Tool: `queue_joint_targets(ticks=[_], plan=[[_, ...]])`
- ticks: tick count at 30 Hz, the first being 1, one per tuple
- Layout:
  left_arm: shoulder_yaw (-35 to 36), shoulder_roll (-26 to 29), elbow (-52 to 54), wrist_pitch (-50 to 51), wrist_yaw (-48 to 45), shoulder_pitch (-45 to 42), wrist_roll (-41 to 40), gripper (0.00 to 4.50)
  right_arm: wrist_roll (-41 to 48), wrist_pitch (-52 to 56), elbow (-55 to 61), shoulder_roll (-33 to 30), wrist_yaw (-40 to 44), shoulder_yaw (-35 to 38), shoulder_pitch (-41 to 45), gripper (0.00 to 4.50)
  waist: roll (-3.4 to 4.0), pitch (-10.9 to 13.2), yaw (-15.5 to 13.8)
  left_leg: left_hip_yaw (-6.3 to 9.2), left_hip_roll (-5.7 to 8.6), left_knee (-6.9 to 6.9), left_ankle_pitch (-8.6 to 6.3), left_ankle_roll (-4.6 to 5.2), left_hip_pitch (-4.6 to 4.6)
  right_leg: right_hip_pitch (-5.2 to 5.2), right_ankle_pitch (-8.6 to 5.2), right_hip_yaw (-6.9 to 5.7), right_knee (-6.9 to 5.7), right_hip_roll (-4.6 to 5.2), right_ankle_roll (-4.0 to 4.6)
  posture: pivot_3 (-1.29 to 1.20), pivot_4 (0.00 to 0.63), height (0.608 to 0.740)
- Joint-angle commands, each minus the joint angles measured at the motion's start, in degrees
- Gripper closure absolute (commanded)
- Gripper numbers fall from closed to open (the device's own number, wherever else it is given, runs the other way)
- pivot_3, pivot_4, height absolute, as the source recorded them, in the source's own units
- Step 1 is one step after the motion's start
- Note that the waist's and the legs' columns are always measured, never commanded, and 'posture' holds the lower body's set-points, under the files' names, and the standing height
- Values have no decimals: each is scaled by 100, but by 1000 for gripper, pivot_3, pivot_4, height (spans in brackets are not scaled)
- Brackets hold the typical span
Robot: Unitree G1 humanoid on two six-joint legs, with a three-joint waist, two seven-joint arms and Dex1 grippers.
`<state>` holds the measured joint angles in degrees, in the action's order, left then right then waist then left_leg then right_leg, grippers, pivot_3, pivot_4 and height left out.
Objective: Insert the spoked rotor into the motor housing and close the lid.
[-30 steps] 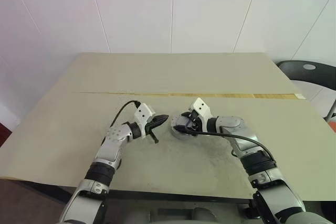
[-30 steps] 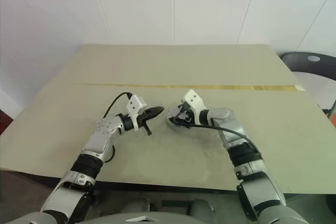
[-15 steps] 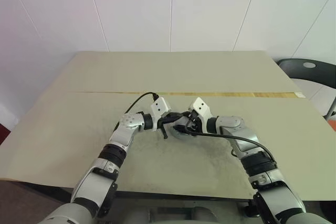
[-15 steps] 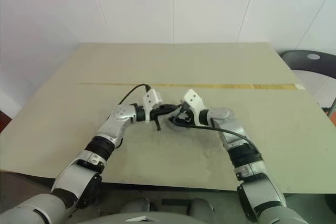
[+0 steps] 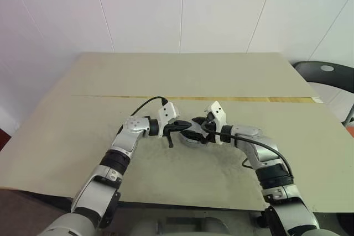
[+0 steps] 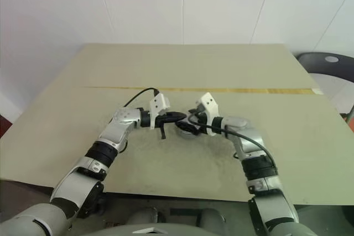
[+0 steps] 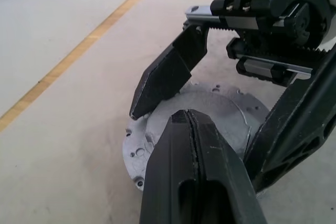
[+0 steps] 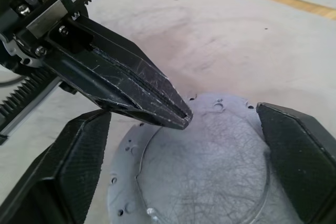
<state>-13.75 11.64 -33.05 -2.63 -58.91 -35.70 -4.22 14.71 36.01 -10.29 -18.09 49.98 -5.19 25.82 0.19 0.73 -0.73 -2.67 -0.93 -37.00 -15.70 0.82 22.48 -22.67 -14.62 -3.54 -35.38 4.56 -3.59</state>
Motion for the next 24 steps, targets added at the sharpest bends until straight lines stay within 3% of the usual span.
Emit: queue_joint_targets(ticks=[1,8,18,24], plan=[[-53,-25,199,101,-8,115,-9,4500,421,108,418,-17,410,-61,-92,25,0,5,0,0,0,0,0,0,0,0,0,0,0,0,0,0,0,740],[-8,11,415,224,35,315,-68,4500,690,114,912,-397,937,-211,-344,25,-10,32,24,-4,2,-3,-3,6,9,-9,-1,1,-4,-4,-6,0,0,740],[-55,90,702,607,-131,388,-134,4500,994,100,-246,-39,-139,934,498,25,-7,84,3,-12,1,-35,-2,6,-1,-19,-2,13,-62,-10,-5,0,0,740],[-62,109,737,638,-118,369,-117,4500,982,466,-790,-255,-161,927,676,25,-5,86,9,-24,6,-35,-2,6,1,-21,-1,24,-60,-5,-7,0,0,740]])
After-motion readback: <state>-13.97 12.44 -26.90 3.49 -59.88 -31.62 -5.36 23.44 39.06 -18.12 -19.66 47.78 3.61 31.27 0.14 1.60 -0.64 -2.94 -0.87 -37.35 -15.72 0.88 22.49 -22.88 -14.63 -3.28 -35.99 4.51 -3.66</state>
